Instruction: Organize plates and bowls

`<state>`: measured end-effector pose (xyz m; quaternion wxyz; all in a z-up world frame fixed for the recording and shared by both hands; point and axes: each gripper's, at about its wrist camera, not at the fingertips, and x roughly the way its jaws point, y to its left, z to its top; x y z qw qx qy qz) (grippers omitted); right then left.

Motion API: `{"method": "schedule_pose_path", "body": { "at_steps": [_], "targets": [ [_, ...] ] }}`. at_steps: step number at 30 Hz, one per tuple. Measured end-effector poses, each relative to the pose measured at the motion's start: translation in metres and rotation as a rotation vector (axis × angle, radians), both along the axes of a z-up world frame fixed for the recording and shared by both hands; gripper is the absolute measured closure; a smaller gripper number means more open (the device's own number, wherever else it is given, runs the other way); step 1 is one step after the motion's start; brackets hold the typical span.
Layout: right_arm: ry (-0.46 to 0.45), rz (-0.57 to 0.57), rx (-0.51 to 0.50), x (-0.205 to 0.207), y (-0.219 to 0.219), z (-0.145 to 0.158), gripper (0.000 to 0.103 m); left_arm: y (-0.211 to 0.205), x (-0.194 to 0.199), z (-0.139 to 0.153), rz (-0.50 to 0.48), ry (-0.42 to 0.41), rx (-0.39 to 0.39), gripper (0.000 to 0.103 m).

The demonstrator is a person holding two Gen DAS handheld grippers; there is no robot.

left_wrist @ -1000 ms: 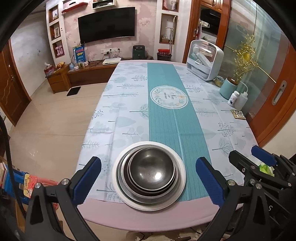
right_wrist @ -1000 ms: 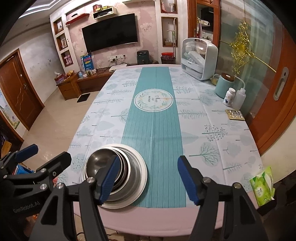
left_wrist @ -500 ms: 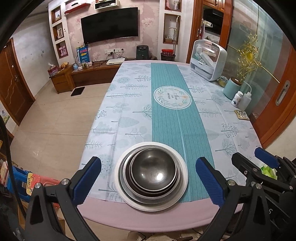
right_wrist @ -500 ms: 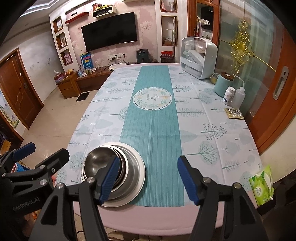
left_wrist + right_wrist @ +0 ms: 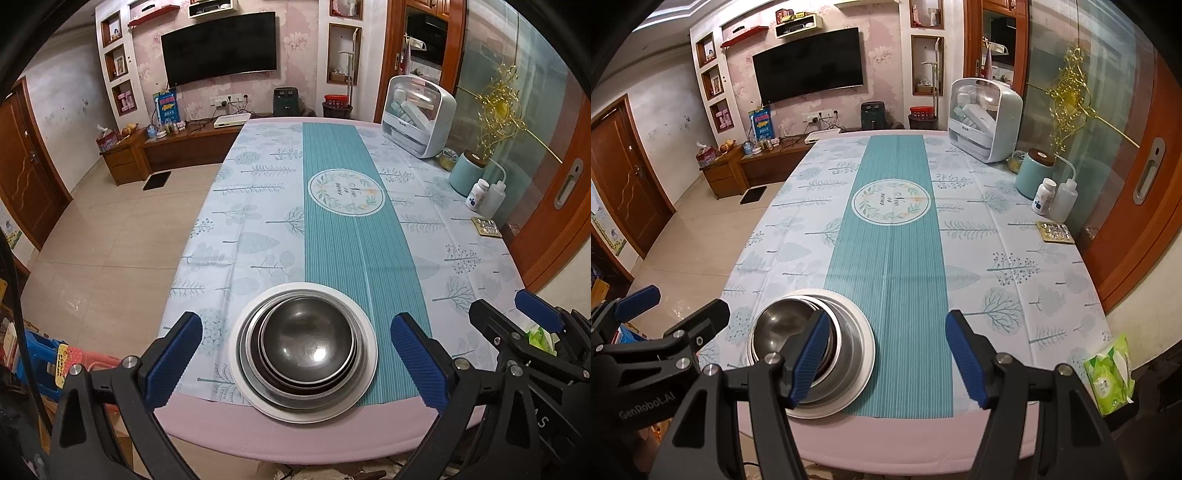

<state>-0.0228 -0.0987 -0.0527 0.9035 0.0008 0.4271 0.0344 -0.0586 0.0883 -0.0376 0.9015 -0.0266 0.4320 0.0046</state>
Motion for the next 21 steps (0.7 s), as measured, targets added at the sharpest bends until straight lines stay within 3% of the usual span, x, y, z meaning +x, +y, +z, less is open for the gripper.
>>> {"method": "schedule_pose_path", "body": {
  "at_steps": [21],
  "targets": [
    [0.006, -0.001, 0.01, 0.0088, -0.0006, 0.0007, 0.037, 0.0, 0.0084, -0.0039, 0.003, 0.011, 0.006, 0.002]
  ]
}}
